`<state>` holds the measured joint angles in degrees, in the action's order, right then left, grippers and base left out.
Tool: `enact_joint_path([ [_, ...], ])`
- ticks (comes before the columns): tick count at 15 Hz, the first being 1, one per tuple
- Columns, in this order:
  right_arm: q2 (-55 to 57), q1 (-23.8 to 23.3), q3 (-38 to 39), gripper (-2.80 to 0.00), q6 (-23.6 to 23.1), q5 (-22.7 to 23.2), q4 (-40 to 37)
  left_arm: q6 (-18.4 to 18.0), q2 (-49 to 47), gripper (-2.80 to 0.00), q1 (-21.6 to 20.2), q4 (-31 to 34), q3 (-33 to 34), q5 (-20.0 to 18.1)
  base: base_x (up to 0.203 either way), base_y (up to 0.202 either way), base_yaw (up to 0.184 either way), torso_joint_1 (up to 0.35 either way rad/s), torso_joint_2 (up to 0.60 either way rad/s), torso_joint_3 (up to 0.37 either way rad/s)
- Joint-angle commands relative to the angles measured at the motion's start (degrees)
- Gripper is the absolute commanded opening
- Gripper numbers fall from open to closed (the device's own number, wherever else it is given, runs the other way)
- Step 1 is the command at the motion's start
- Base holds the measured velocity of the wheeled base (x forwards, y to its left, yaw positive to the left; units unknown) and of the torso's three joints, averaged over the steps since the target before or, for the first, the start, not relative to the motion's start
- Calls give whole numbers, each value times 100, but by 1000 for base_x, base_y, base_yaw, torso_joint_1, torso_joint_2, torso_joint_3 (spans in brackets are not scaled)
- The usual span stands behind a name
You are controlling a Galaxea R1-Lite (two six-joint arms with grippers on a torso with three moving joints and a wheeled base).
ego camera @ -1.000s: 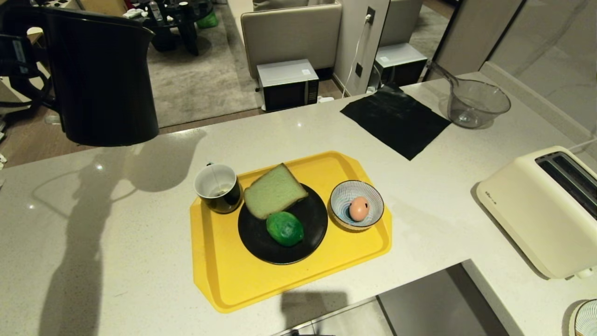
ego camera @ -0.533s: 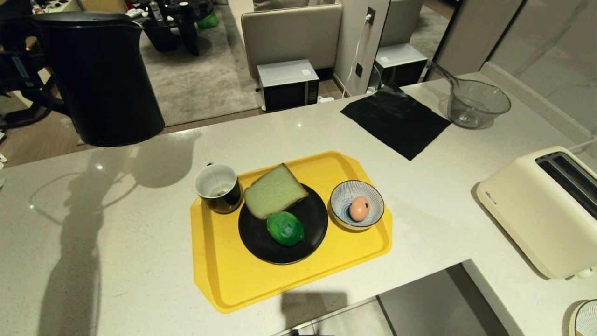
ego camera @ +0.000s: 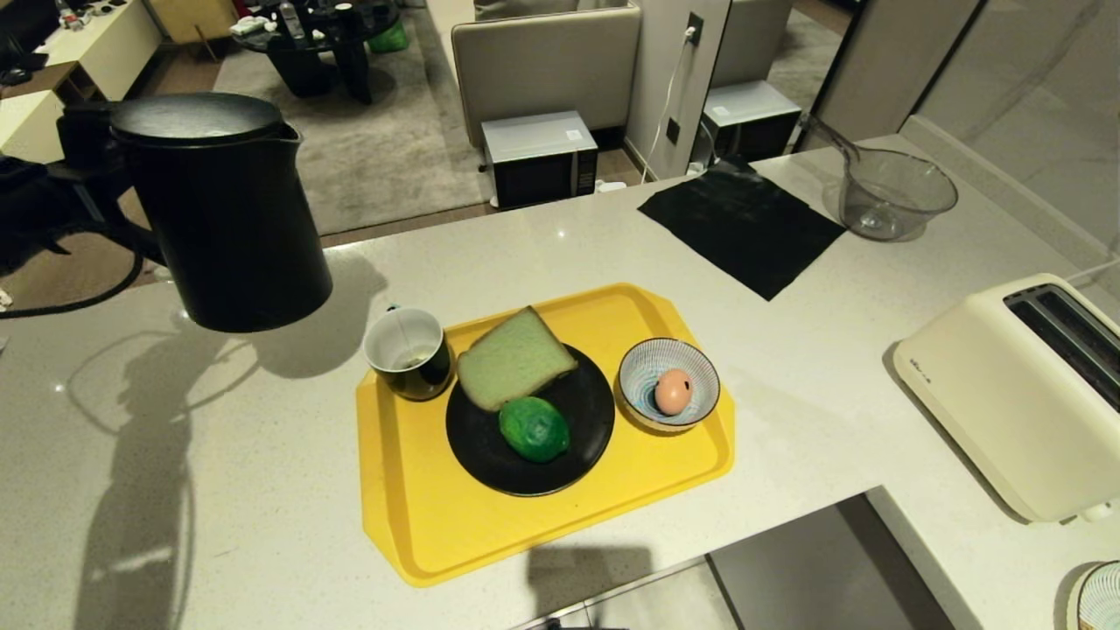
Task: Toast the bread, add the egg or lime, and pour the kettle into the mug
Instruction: Put the kettle back
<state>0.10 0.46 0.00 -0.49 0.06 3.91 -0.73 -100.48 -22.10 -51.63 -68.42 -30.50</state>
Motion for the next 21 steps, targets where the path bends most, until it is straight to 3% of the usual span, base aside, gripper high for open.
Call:
enact_joint_path([
  [1,-1,6,158,-280,-4,3,5,-6,-165,-280,-5,-251,134,-111,0,0,0,0,0,0],
  [6,-1,6,158,-280,-4,3,5,-9,-276,-280,-137,-285,145,-486,0,0,0,0,0,0],
  [18,5,6,158,-280,-4,3,5,-54,-862,-280,-224,-216,113,-401,0,0,0,0,0,0],
  [21,-1,-1,158,-280,-4,3,5,-186,-1324,-280,-294,-570,11,-395,0,0,0,0,0,0],
])
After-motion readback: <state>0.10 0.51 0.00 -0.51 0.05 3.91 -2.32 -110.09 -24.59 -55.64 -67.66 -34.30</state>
